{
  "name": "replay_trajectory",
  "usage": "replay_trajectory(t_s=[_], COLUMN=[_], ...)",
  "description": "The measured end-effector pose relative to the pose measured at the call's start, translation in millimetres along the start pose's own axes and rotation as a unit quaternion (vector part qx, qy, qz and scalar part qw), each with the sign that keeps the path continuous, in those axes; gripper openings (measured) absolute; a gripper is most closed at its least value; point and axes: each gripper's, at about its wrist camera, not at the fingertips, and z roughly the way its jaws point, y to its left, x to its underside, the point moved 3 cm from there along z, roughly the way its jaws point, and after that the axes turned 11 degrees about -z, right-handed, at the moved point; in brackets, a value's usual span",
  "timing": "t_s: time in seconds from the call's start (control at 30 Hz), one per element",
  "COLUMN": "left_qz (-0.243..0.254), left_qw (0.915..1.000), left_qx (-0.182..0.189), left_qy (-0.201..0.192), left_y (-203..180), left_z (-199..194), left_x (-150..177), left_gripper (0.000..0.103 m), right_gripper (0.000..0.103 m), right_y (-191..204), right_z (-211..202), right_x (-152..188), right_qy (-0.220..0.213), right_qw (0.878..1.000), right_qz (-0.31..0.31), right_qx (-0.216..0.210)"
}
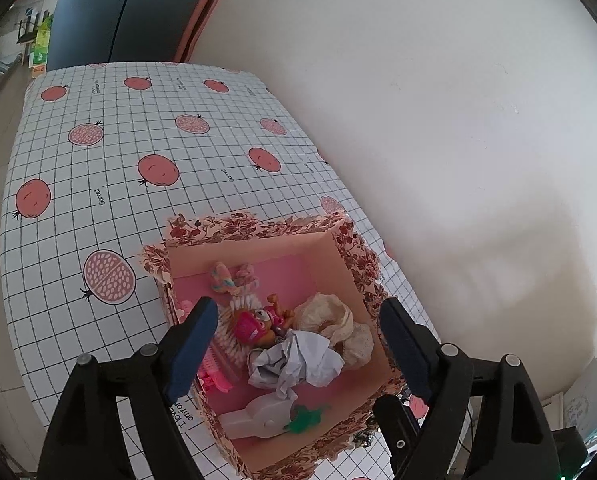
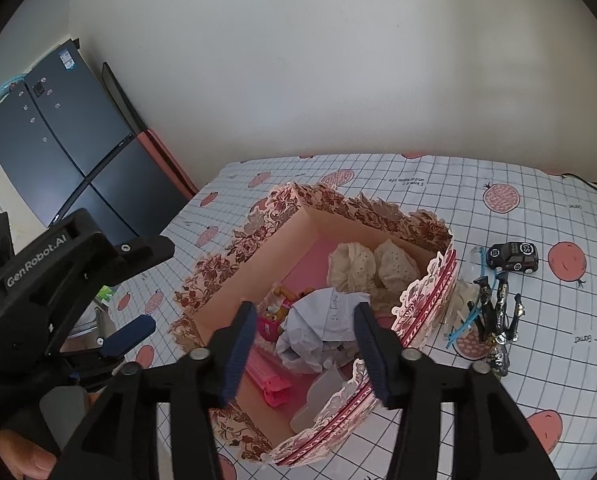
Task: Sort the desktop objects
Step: 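Open both tools to drop the doll and teal toy into the box, then move both tools toward the black action figure and blue stick beside the box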
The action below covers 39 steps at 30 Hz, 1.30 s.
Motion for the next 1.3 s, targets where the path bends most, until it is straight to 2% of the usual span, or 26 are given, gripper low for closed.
replay_trajectory(t_s=[0.07,0.17,0.27,0.37,0.5,0.57,0.97,1.3], left_qz=[-0.003,-0.006,-0.003,0.000,0.003,0.005,0.036,0.082], left_qw=[1.0000,1.0000,1.0000,0.9999,0.9999,0.9999,0.9990,0.9955], left_qx=[-0.001,-0.002,-0.003,-0.007,-0.012,-0.012,-0.009,0.032], left_qy=[-0.001,-0.002,-0.006,-0.008,-0.009,-0.011,-0.024,-0.034], left_y=[0.7,1.2,0.2,0.1,-0.9,-1.6,-15.5,-42.8], left_z=[-0.2,-1.5,-3.4,-3.2,-2.6,-4.0,-5.6,-17.7], left_x=[-0.3,-1.5,-2.2,-1.7,-1.2,-1.1,7.3,21.6], left_gripper=[0.092,0.093,0.093,0.093,0.097,0.102,0.103,0.103], right_gripper=[0.069,0.071,0.080,0.083,0.097,0.098,0.103,0.103], right_y=[-0.9,-3.1,-5.5,-7.5,-12.4,-13.7,-25.7,-53.5], right_z=[-1.3,-3.8,-5.3,-6.3,-9.5,-9.9,-17.5,-56.9], right_x=[-0.8,-2.4,-2.9,-3.9,-4.1,-4.6,-4.6,-6.4], right_qy=[-0.002,-0.006,-0.008,-0.009,-0.015,-0.014,-0.009,-0.031], right_qw=[1.000,1.000,1.000,0.999,0.999,0.999,0.998,0.994], right_qz=[0.002,0.006,0.008,0.009,0.019,0.020,0.020,0.032], right_qx=[0.005,0.016,0.026,0.035,0.040,0.040,0.067,0.096])
